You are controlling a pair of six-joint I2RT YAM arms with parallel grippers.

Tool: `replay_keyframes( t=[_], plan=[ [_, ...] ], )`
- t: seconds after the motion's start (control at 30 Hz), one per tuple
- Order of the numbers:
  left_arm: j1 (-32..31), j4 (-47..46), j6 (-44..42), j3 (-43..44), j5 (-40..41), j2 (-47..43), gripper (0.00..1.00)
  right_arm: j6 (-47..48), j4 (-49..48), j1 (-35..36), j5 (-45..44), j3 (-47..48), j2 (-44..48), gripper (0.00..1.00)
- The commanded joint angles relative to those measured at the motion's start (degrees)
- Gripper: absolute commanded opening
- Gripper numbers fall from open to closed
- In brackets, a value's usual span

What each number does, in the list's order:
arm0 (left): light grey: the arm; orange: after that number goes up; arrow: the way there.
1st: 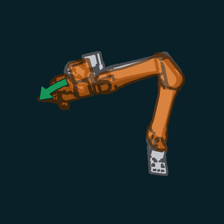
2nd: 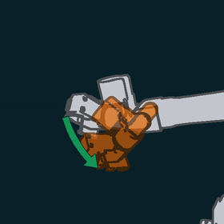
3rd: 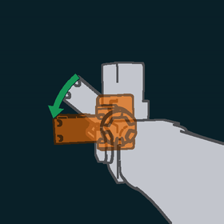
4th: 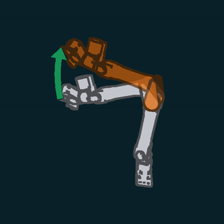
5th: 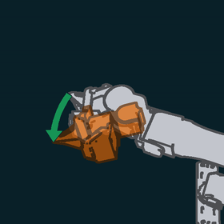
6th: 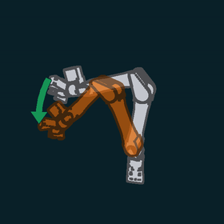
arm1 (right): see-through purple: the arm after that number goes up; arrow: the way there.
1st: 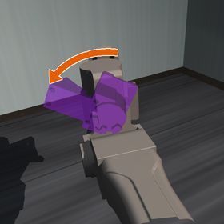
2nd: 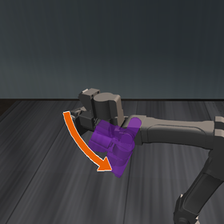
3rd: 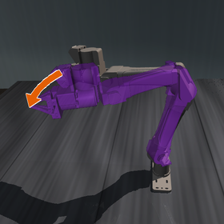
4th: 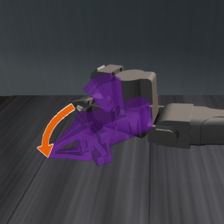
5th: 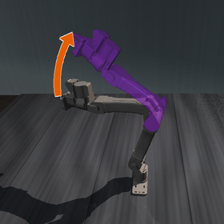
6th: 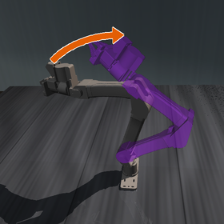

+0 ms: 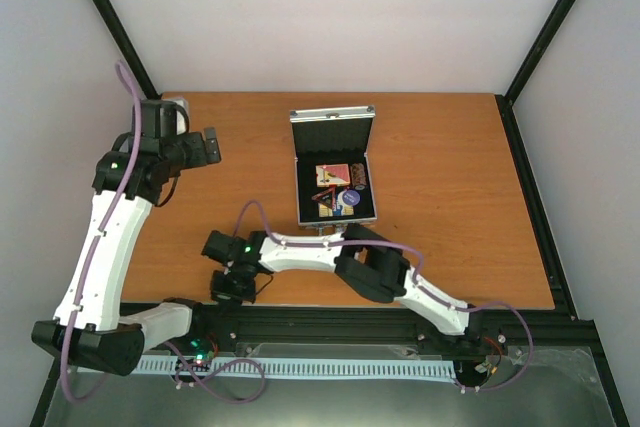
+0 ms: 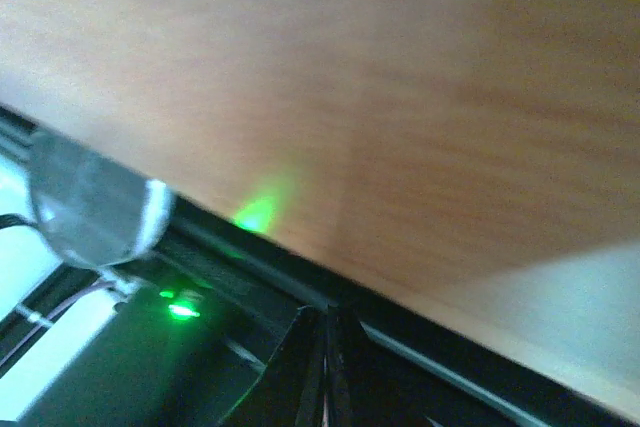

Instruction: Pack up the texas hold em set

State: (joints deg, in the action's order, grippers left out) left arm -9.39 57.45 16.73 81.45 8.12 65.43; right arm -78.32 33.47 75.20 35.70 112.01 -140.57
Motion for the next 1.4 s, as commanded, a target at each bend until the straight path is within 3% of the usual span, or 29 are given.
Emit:
replay_keyframes(
  t=[0.0, 0.23, 0.43, 0.6, 0.8, 1.07, 1.2, 1.37],
  plan=[
    [-0.1, 0.9, -0.5, 3.4, -0.2, 1.7, 1.00, 2.1, 3.2, -3.9, -5.7, -8.4, 8.5, 0.03],
    [-0.1, 2.7, -0.8, 3.5, -1.5, 3.9, 1.00, 9.0, 6.9, -8.9, -12.8, -20.0, 19.8, 0.04],
    [-0.1, 2.6, -0.5, 2.1, -2.0, 3.8, 1.00, 15.2, 12.0, -11.2, -21.9, -18.1, 26.5, 0.64],
    [-0.1, 2.1, -0.1, 0.3, -4.1, 3.5, 1.00, 19.4, 17.5, -11.7, -29.0, -12.1, 28.6, 0.98],
    [-0.1, 5.6, 4.6, -2.2, -3.5, 3.2, 0.99, 20.3, 20.5, -11.9, -33.7, -11.7, 31.7, 1.00],
    [-0.1, 16.8, 12.8, -3.1, 1.8, 3.3, 0.89, 22.6, 23.4, -13.4, -43.1, -11.0, 37.5, 1.00],
    [-0.1, 22.0, 21.9, -5.2, -0.3, 3.6, 0.89, 25.6, 25.5, -15.1, -46.6, -10.2, 39.8, 1.00],
    [-0.1, 21.3, 34.0, -14.5, 0.5, 0.1, 0.84, 29.0, 25.4, -17.4, -47.3, -12.1, 43.7, 1.00]
  ],
)
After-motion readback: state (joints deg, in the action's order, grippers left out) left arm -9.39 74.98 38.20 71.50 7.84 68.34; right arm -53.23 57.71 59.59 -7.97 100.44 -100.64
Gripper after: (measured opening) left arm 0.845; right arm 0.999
